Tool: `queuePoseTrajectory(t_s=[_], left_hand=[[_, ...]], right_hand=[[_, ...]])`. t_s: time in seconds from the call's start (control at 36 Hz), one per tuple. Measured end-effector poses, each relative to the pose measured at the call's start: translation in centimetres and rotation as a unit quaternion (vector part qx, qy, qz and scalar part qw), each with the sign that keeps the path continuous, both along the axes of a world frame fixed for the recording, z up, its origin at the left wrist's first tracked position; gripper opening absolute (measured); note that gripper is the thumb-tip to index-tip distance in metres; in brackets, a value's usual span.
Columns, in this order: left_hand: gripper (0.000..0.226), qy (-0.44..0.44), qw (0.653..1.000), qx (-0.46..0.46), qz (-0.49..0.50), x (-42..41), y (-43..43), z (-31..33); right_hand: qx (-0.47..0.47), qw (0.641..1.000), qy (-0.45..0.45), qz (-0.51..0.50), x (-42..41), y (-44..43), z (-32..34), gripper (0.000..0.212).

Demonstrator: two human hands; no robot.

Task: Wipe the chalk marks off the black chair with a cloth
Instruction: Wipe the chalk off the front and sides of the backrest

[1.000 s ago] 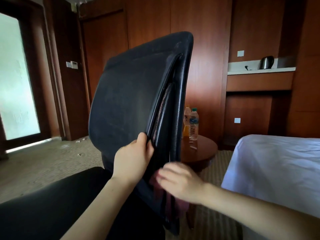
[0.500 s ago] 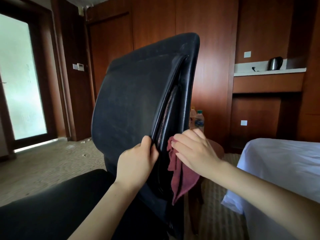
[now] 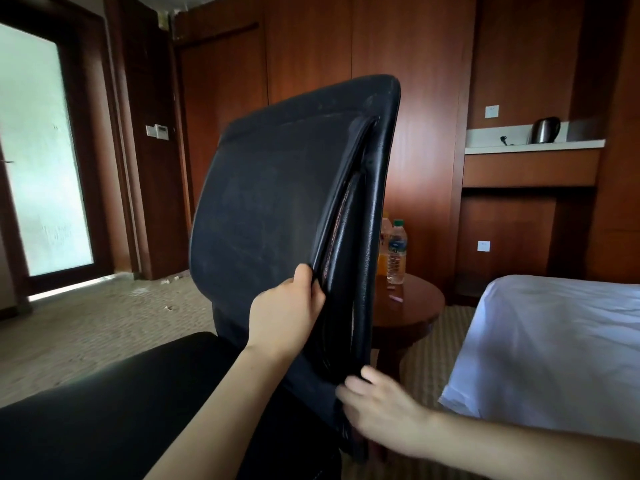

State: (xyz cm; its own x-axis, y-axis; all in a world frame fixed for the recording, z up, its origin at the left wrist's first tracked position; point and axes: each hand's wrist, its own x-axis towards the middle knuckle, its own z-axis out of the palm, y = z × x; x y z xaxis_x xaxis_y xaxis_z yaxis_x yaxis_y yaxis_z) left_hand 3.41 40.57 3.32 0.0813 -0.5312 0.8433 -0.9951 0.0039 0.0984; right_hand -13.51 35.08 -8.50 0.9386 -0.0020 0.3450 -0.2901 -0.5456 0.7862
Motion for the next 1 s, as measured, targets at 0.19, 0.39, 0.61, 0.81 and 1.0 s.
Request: queuePoseTrajectory(t_s=[0.19,0.39,0.61,0.81,1.0], left_hand=[[0.034,0.028,1.0,-0.002,-0.01,-0.1,-0.2,-0.3],[0.022,0.053,0.998,-0.011,-0.037,-0.4,-0.1,-0.3],[0.022,0.046,0.999,0.005,-0.024,-0.7,0.4,0.0],[0.02,0.04,0.999,0.007,-0.035,-0.4,0.6,0.1],[0.039,0.001,1.0,0.027,0.013,-0.1,0.1,0.1]], right_hand=[[-0.082,0.989,-0.123,0.014,-0.8,0.1,10.6,0.024],[-0.122,0.976,-0.177,-0.034,-0.8,-0.5,14.7,0.015],[-0.11,0.987,-0.118,-0.021,-0.6,-0.2,10.1,0.016],[-0.013,1.0,-0.004,-0.006,0.0,-0.1,1.5,0.011],[0.026,0.996,-0.082,0.028,-0.3,0.4,3.5,0.013]])
